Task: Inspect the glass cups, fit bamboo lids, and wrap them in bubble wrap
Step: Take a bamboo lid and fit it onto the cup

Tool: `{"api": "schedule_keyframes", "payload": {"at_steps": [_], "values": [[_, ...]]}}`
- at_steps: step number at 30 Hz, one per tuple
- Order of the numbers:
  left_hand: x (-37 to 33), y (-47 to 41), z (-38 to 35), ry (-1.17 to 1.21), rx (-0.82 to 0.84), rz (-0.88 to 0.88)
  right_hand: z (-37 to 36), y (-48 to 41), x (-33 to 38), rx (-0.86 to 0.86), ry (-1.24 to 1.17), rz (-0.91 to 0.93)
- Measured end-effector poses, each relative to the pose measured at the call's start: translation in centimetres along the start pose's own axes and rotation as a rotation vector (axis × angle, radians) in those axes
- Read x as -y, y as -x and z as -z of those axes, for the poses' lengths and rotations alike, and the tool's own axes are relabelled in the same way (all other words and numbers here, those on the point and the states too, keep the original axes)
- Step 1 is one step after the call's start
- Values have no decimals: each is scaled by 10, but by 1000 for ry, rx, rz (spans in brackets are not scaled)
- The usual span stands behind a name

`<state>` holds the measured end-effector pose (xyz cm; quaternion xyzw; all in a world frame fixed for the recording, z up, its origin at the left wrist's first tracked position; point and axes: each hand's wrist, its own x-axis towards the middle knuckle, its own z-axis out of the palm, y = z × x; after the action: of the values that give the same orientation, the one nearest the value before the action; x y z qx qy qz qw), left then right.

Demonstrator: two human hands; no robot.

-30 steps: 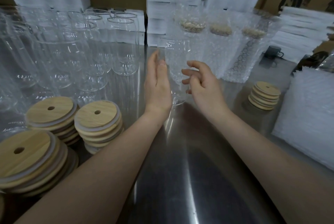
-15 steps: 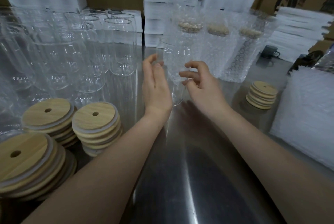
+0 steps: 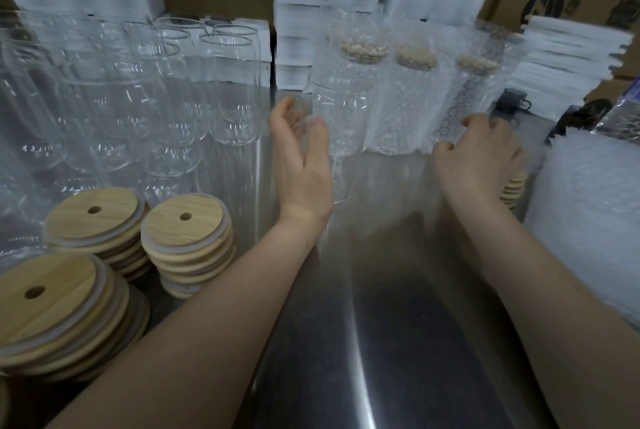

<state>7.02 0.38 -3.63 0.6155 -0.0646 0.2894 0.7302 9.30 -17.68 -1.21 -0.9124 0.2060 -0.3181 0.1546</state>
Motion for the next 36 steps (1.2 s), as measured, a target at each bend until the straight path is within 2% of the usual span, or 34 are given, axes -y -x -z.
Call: {"api": "schedule_keyframes", "payload": {"at_steps": [5,10,20,25,27,30,32,36], "values": [[-1,5,-1,-175,101,-83,-7,-10,-15,147,180,-142],[-1,6,-2,-317,49,-108,-12,-15,-23,197,210,-168],[-7,1,4,-476,-134,-156,-10,-18,-30,165,168,-201],[-16,5,4,-672,-119,-360,-7,-15,-24,47,23,-113],[-19,8,3,-783,-79,-477,-6,-15,-20,2,-137,-32],[-22,14,-1,-887,-12,-631,-9,-14,-7,2,-628,-63],[-23,18,-5,-918,31,-714,-10,-10,4,98,-961,-202],[-23,23,-10,-898,214,-795,-12,-1,21,458,-1425,-459]]}}
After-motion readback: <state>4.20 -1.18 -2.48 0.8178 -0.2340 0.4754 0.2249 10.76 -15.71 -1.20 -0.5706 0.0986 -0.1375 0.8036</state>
